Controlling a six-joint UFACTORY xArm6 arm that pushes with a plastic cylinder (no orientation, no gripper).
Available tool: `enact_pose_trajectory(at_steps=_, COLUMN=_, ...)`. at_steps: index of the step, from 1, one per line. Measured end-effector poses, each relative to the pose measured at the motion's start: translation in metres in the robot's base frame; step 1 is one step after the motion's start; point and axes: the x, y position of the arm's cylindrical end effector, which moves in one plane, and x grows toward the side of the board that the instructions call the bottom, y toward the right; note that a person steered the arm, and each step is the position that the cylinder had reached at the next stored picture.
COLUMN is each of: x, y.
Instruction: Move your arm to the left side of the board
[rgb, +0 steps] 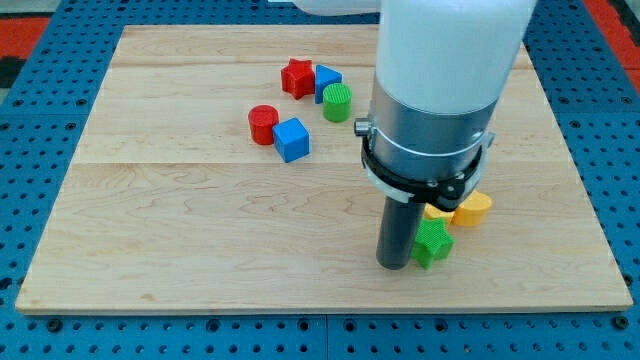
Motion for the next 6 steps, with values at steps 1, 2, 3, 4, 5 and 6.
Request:
enact_pose_trajectory(at_steps=1, x=-0.004, y=0.008)
enact_pose_trajectory(at_steps=2, x=-0.006, y=-0.006)
enact_pose_trajectory(at_steps=3, x=-0.008, y=-0.072)
enact_pose_trajectory(at_steps=4, x=-0.024, y=-0.104)
enact_pose_trajectory(at_steps=5, x=-0.040, y=-0.110)
enact_pose_trajectory(at_steps=6, x=-0.044, y=-0.121)
